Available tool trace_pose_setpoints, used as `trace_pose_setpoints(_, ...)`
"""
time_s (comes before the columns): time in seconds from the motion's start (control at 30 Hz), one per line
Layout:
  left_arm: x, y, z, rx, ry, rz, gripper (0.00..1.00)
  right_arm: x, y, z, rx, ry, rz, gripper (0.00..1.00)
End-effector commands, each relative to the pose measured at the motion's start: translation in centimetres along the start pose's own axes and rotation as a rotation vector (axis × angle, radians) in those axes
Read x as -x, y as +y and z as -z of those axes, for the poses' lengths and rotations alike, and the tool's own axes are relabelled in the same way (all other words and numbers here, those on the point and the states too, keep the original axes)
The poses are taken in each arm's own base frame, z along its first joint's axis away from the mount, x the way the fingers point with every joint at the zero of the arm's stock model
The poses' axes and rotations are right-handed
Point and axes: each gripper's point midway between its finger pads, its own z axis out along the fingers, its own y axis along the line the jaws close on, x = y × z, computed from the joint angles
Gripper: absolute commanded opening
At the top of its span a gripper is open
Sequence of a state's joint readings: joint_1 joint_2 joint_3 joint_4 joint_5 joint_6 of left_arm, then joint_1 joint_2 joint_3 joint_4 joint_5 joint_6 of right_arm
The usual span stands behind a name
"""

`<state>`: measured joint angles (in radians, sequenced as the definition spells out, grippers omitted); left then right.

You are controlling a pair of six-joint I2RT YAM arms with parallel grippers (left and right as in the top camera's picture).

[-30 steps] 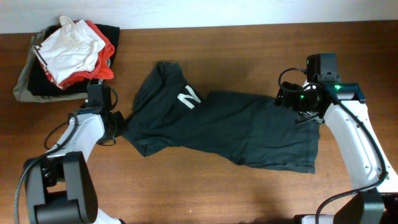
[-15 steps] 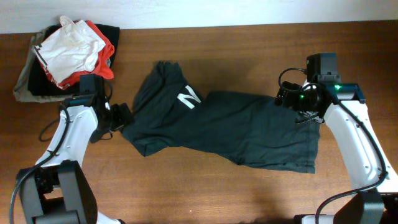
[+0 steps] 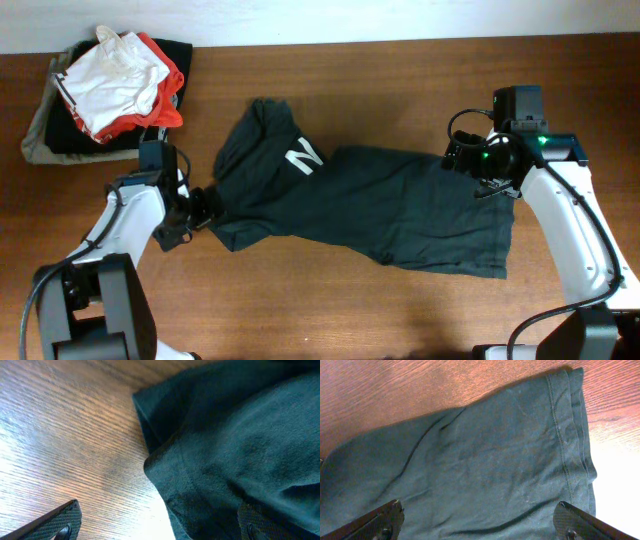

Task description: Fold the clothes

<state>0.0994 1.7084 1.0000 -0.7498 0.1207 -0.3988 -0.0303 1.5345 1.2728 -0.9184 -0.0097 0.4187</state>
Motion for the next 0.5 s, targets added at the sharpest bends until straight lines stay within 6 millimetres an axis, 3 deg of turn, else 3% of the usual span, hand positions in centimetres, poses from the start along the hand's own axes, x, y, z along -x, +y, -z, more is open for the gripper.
trace_pose_setpoints(0.0,-0.6,-1.6,-0.3,-0.022,-0.001,-0.015,0.99,0.0,-0.1,-0.2,-0.001,0.002,-0.013,0.99)
trace_pose_setpoints(0.1,-0.7,-2.6,-0.6,-0.008,-0.021,-0.05,0.99,0.0,-0.1,-0.2,-0.001,0.002,-0.012,0.99)
trace_pose_setpoints(0.33,-1.1,-1.8,-2.0,0.088,-0.017,-0.025,0.99,0.0,-0.1,-0.2,-0.001,0.002,-0.012,0.99)
trace_pose_setpoints(0.47,-0.7,-1.3,-2.2,0.106,-0.028,-0.016,0.92,0.0,-0.1,-0.2,-0.001,0.002,-0.012,0.99)
